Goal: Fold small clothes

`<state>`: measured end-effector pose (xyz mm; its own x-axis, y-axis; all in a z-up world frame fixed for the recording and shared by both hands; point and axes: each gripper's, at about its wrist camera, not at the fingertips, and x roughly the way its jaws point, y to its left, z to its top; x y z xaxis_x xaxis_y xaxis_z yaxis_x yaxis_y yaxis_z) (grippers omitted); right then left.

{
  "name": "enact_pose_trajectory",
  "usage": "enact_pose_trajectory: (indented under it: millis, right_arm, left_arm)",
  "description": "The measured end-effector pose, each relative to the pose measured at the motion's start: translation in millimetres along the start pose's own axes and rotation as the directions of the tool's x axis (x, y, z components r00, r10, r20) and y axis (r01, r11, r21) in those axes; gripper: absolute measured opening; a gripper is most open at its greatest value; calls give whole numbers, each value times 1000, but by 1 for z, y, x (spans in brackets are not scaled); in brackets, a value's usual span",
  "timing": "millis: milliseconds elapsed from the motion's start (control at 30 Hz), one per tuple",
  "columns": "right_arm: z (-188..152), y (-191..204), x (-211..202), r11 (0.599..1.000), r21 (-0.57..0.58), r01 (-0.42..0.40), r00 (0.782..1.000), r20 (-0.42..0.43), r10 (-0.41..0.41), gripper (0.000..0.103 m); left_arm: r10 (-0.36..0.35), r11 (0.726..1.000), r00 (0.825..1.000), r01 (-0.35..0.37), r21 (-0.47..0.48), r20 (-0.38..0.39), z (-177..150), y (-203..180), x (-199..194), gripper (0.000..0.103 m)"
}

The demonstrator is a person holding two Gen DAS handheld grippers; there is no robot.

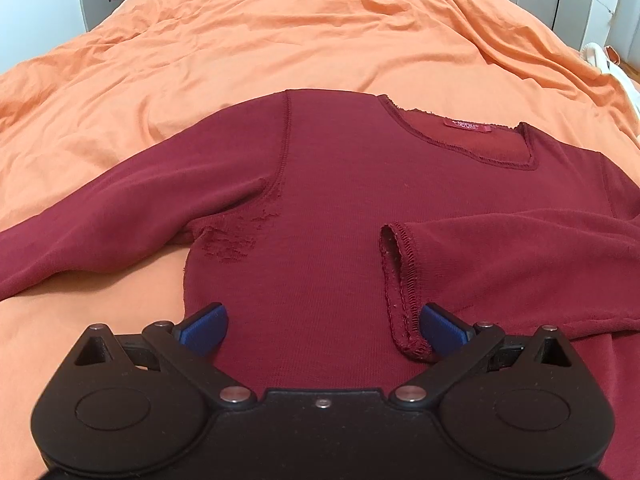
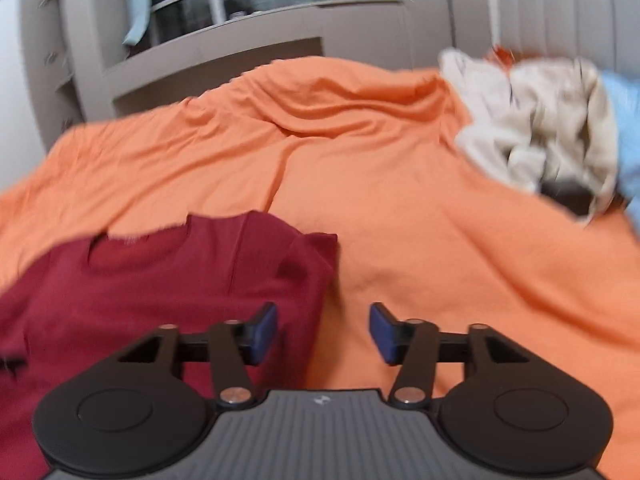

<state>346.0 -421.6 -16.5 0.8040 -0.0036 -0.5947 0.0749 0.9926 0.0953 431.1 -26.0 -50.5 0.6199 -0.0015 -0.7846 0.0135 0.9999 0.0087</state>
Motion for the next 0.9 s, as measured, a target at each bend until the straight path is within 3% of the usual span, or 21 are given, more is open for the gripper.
enact_pose_trajectory:
  millis: [100,300,333,433,500,533,633,800,900]
  right_arm:
    - [-10,9,-22,996,-91,20,1000,-4,-21,78]
    - [-36,34,-22,972,-233,30,997,-65,-47,79]
    - [-39,39,-18,967,-251,28,997,-65,-46,76]
    - [-45,48,-7,959,-277,54,997,-31,-65,49]
    - [-45,50,-4,962,-267,54,998,-22,-62,17]
    - [-45,50,-5,966,-254,46,998,-31,-56,11]
    - [-45,50,-18,956,-286,69,995,-54,-88,8]
    - [-46,45,-19,962,-271,38,994,-90,-65,8]
    - [-42,41,-20,966,-260,6,994,-107,-36,18]
  left_arm:
    - [1,1000,1000,-1,1,1,0,0,0,103]
    - [1,1000,1000,-1,0,5,-1,2,0,103]
    - [3,1000,1000,-3,1,6,-1,2,0,103]
    - [5,1000,1000,-5,4,7,-1,3,0,103]
    - [3,1000,1000,-4,2,8,-1,3,0,103]
    - [3,1000,1000,-3,2,8,-1,3,0,103]
    - [5,1000,1000,-5,8,9,-1,3,0,103]
    - [10,1000,1000,-10,17,10,-2,2,0,103]
    - [6,1000,1000,-7,13,13,-2,2,-1,103]
